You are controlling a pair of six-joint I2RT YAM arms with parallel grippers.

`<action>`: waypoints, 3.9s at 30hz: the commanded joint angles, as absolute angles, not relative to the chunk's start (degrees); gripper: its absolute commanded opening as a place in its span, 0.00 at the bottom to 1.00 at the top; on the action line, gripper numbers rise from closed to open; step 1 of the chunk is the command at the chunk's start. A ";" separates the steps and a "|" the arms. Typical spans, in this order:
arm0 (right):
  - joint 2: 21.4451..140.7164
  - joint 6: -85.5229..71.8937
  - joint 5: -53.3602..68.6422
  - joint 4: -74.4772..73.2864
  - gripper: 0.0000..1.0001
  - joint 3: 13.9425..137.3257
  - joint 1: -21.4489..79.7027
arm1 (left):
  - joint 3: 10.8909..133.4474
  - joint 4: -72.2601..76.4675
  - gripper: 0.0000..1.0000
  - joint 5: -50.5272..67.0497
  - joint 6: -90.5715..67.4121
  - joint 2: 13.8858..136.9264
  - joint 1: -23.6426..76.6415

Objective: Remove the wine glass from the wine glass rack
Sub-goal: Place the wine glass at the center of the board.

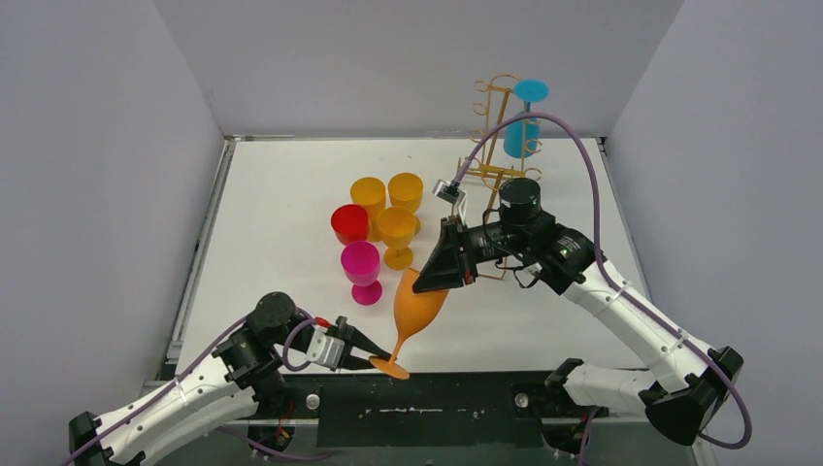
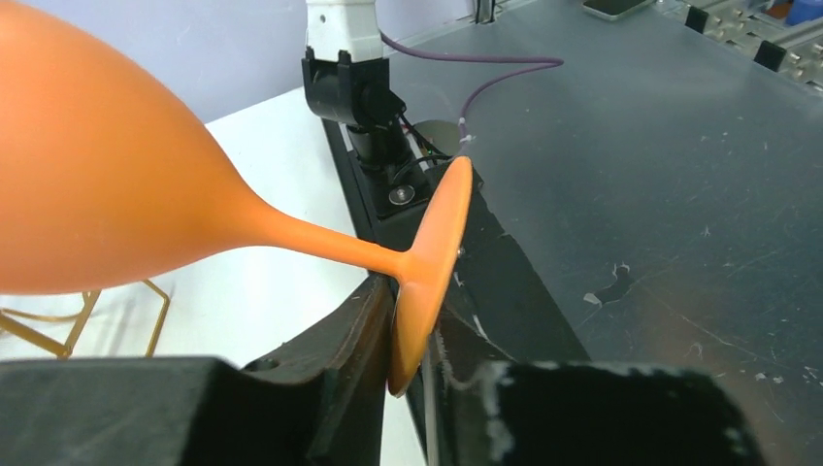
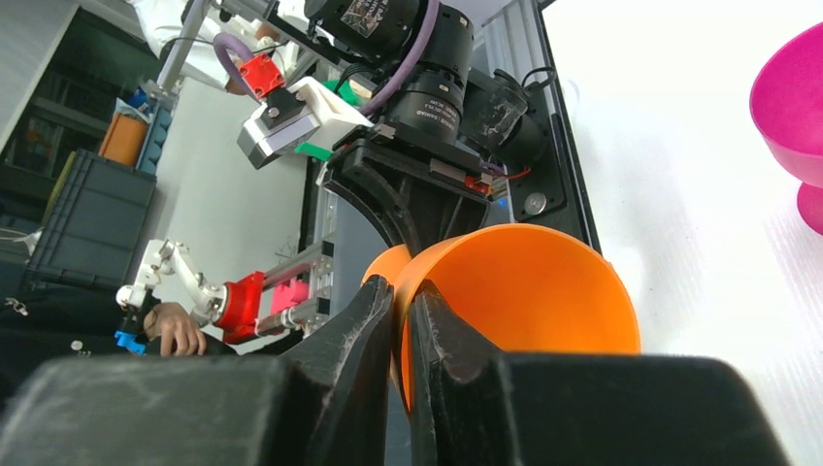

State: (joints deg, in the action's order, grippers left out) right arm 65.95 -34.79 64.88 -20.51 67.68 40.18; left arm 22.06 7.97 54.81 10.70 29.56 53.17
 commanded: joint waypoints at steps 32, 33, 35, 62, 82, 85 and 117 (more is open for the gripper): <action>61.69 -26.11 23.56 -29.94 0.00 63.61 47.34 | 30.93 -8.28 0.97 -0.29 -5.58 19.73 52.65; 61.73 -25.48 20.56 -29.73 0.00 63.34 48.09 | 32.03 -9.81 0.97 -4.97 -7.54 20.08 52.65; 61.51 -24.30 14.16 -29.15 0.00 62.59 50.33 | 33.83 -12.84 0.97 -16.89 -15.05 20.93 52.65; 77.44 -21.87 -23.11 -24.82 0.00 68.28 68.14 | 44.18 -29.61 0.97 -45.01 -16.99 32.57 53.48; 84.07 -24.70 -23.55 -23.35 0.00 71.27 65.74 | 37.36 -20.27 0.97 -15.65 -17.41 42.15 10.64; 86.12 -25.15 -23.41 -23.12 0.00 72.22 64.97 | 37.72 -20.50 0.97 -16.04 -17.22 42.20 10.43; 89.77 -26.55 -20.39 -25.62 0.18 76.99 64.20 | 34.26 -17.40 0.97 -14.23 -11.87 38.21 12.86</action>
